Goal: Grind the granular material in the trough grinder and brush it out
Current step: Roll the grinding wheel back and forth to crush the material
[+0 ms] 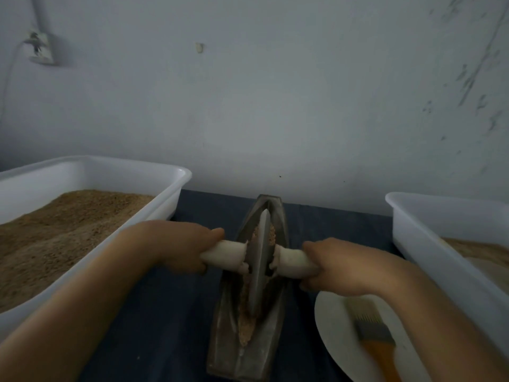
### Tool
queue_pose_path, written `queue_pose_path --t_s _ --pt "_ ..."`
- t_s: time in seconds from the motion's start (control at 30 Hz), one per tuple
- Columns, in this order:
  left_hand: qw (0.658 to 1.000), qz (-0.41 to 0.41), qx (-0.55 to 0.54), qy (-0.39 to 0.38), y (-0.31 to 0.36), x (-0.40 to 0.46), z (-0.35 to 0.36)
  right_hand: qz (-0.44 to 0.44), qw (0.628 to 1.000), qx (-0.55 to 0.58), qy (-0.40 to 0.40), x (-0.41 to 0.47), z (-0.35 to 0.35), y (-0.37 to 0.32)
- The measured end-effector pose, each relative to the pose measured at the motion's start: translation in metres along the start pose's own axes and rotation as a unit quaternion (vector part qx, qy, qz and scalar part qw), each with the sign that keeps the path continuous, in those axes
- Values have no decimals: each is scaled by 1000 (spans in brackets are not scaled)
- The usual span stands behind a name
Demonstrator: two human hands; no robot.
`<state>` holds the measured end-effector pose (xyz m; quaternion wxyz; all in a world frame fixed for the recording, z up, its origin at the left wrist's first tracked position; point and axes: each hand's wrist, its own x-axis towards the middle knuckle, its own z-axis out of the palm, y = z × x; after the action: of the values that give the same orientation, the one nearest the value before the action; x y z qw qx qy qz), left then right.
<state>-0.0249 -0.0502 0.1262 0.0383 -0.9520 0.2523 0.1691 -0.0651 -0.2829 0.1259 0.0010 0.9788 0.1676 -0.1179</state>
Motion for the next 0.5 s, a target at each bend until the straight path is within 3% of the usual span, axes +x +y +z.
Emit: queue_pose_path --t_s 0.13,0.27,0.4,0.5 --pt "999 28 -11 -25 0 -10 -3 -11 999 16 -45 -13 -5 -3" --pt "999 22 -47 -8 -3 0 0 -1 999 20 -26 -3 -3 1" --pt "992 -4 10 124 -8 25 10 29 996 -18 85 21 10 11" --pt "963 -31 62 261 -11 46 23 37 973 -76 213 40 24 22"
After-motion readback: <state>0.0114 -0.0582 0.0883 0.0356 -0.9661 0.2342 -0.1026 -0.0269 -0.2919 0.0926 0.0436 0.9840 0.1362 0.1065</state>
